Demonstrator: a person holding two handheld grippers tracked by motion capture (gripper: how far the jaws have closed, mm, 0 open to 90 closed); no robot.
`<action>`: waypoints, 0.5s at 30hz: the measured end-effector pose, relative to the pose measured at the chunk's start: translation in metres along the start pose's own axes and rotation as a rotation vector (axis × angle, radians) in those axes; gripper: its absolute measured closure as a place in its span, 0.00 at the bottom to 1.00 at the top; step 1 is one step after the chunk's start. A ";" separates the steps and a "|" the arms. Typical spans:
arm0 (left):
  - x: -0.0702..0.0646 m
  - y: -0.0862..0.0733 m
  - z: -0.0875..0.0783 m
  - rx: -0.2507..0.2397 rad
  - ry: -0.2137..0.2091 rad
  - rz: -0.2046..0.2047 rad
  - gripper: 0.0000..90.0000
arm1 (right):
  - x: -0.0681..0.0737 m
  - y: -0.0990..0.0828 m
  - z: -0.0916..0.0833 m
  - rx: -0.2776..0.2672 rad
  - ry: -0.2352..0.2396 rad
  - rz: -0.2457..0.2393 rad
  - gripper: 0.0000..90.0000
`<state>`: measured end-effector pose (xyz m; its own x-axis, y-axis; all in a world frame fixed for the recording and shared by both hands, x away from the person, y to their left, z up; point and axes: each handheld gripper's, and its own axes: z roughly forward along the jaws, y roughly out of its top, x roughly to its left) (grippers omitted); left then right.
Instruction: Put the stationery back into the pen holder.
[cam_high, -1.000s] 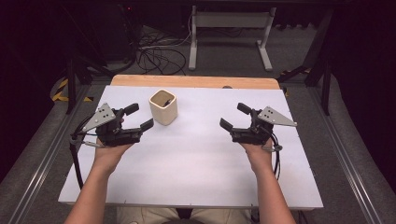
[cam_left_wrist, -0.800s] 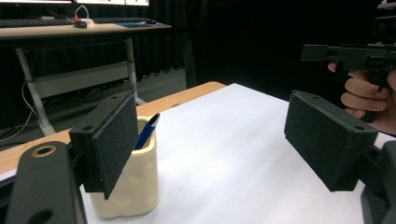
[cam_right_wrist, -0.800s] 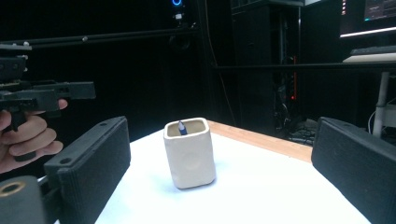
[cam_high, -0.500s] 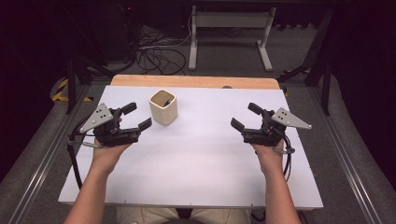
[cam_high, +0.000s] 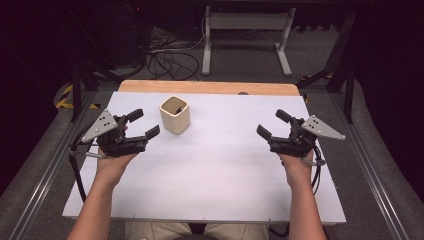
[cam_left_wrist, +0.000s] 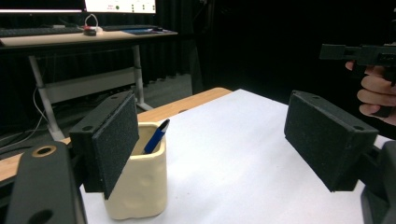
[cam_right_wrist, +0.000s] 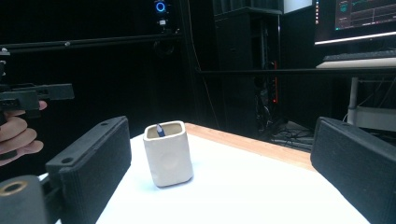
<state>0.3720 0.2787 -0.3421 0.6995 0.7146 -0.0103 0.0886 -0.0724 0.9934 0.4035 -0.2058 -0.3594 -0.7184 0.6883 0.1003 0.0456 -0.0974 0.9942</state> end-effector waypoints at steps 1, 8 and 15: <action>0.000 0.000 0.000 0.001 0.002 -0.001 0.21 | 0.000 0.000 0.000 0.001 -0.002 0.001 0.07; 0.004 -0.001 -0.002 -0.002 0.011 -0.007 0.21 | 0.000 -0.002 0.003 0.024 -0.001 -0.011 0.07; 0.004 -0.003 0.000 0.007 0.015 -0.004 0.21 | 0.002 -0.004 0.008 0.048 0.002 -0.029 0.06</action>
